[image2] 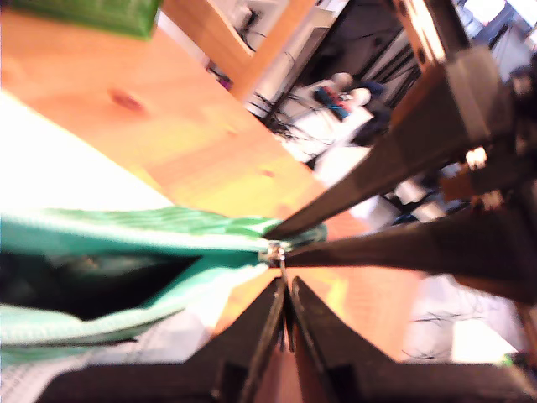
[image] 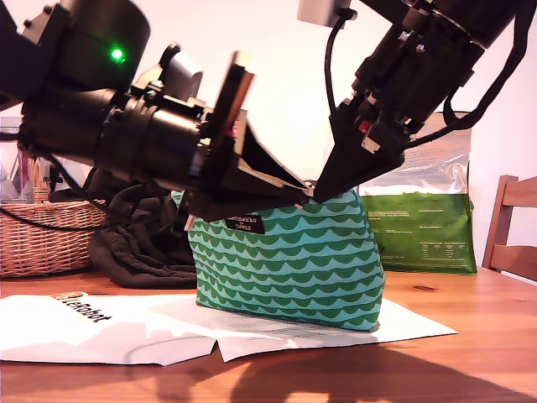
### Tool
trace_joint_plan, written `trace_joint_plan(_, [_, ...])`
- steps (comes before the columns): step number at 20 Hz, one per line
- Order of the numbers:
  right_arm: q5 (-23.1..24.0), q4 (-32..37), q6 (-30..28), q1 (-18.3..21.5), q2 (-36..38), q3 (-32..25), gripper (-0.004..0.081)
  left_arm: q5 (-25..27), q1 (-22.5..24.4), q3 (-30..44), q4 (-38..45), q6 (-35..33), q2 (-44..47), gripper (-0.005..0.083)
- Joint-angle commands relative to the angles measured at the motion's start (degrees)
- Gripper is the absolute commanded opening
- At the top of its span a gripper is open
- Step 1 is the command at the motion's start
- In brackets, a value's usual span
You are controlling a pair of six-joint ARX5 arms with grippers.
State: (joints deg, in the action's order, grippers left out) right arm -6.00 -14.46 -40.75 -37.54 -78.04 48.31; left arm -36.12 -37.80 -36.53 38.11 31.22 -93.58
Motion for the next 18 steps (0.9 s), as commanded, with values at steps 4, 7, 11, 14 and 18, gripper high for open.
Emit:
trace_joint_plan(4, [2.62, 0.20, 0.15, 0.22, -1.03, -0.15, -0.0011, -6.91, 2.29, -0.48, 1.27, 5.31, -0.55, -0.0019])
trace_joint_plan(7, [4.13, -0.31, -0.09, 0.22, -1.05, -0.15, -0.0011, -9.88, 3.89, -0.48, 2.95, 10.99, -0.55, -0.0019])
trace_joint_plan(11, [5.14, -1.09, -0.13, 0.22, -1.05, -0.15, -0.0011, -12.09, 5.73, -0.52, 3.98, 12.52, -0.55, -0.0019])
trace_joint_plan(14, [5.11, -1.27, -0.04, 0.22, -1.05, -0.15, -0.0011, -12.57, 6.56, -0.52, 3.98, 13.00, -0.55, -0.0019])
trace_joint_plan(18, [5.05, -1.27, 0.22, 0.22, -1.05, -0.15, -0.0011, -12.87, 6.01, -0.55, 2.40, 12.17, -0.55, -0.0018])
